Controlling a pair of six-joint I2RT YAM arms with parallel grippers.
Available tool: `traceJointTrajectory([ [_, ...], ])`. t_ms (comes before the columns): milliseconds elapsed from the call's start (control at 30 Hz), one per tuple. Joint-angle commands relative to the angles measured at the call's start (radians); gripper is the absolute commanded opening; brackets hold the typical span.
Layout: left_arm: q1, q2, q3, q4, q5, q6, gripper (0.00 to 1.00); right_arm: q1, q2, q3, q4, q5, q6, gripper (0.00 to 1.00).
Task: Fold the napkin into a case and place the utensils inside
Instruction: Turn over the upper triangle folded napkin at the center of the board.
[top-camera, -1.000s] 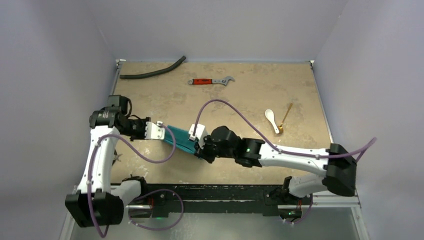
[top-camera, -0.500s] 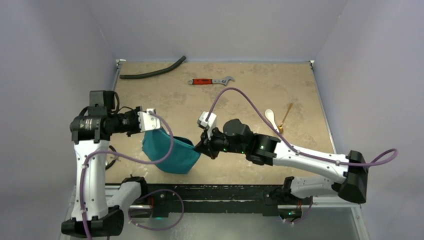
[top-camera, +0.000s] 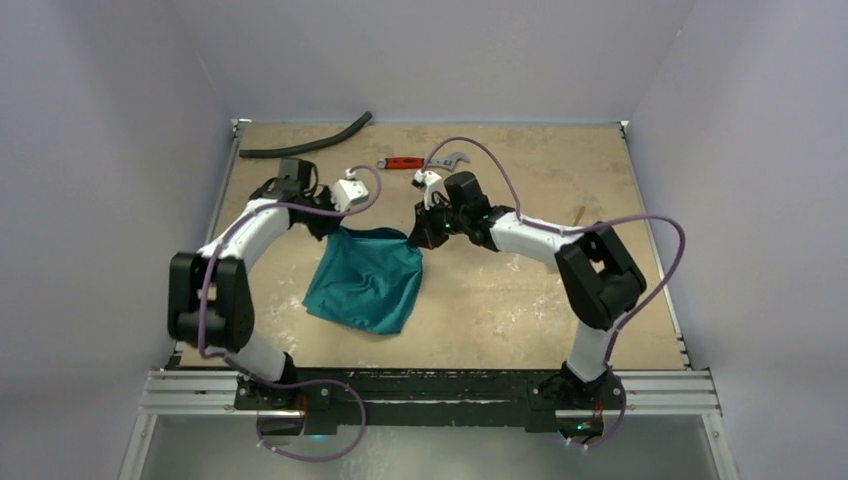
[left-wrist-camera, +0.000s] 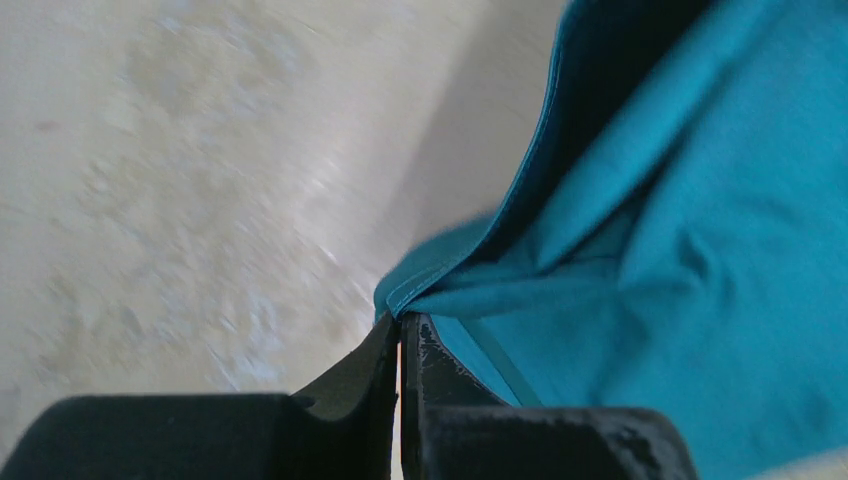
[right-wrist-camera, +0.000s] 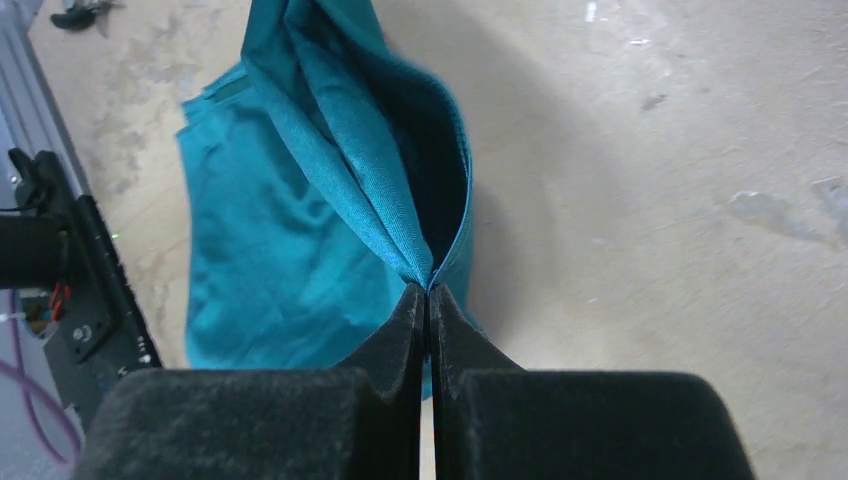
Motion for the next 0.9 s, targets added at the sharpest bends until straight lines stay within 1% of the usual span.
traceJointTrajectory([
  [0,-0.072,0.206,0.197,0.292,-0.217,-0.26,0.02,-0.068,0.104,0.111,0.033,-0.138,-0.056,0.0],
  [33,-0.077,0.267,0.272,0.291,-0.244,-0.302,0.09,-0.081,0.131,0.121,0.039,-0.138,-0.057,0.0],
  [67,-0.081,0.316,0.322,0.29,-0.278,-0.319,0.28,-0.094,0.158,0.133,0.044,-0.142,-0.058,0.0],
  [100,-0.081,0.363,0.365,0.291,-0.303,-0.354,0.39,-0.105,0.185,0.148,0.046,-0.149,-0.059,0.0],
  [133,-0.082,0.402,0.4,0.292,-0.324,-0.368,0.48,-0.118,0.21,0.162,0.049,-0.154,-0.056,0.0],
  [167,-0.082,0.433,0.434,0.287,-0.339,-0.384,0.5,-0.129,0.234,0.179,0.051,-0.16,-0.056,0.0],
  [233,-0.082,0.472,0.474,0.275,-0.348,-0.388,0.64,-0.153,0.279,0.211,0.056,-0.175,-0.053,0.02],
  [267,-0.082,0.48,0.482,0.275,-0.346,-0.385,0.67,-0.162,0.301,0.23,0.056,-0.184,-0.051,0.04],
  [367,-0.081,0.47,0.484,0.279,-0.322,-0.366,0.7,-0.183,0.365,0.293,0.037,-0.192,-0.053,0.11],
  [500,-0.087,0.43,0.485,0.218,-0.179,-0.333,0.7,-0.201,0.442,0.367,-0.004,-0.19,-0.054,0.18],
  [567,-0.097,0.425,0.482,0.188,-0.137,-0.317,0.69,-0.21,0.457,0.391,-0.011,-0.188,-0.037,0.3],
  [633,-0.106,0.434,0.482,0.159,-0.111,-0.288,0.68,-0.211,0.462,0.41,-0.033,-0.15,-0.042,0.33],
  [733,-0.118,0.451,0.473,0.119,-0.091,-0.255,0.67,-0.213,0.444,0.426,-0.069,-0.06,-0.051,0.42],
  [800,-0.12,0.456,0.452,0.119,-0.097,-0.233,0.65,-0.214,0.395,0.392,-0.047,-0.001,-0.04,0.42],
  [867,-0.12,0.457,0.432,0.125,-0.128,-0.218,0.63,-0.213,0.312,0.309,0.024,0.037,-0.012,0.38],
])
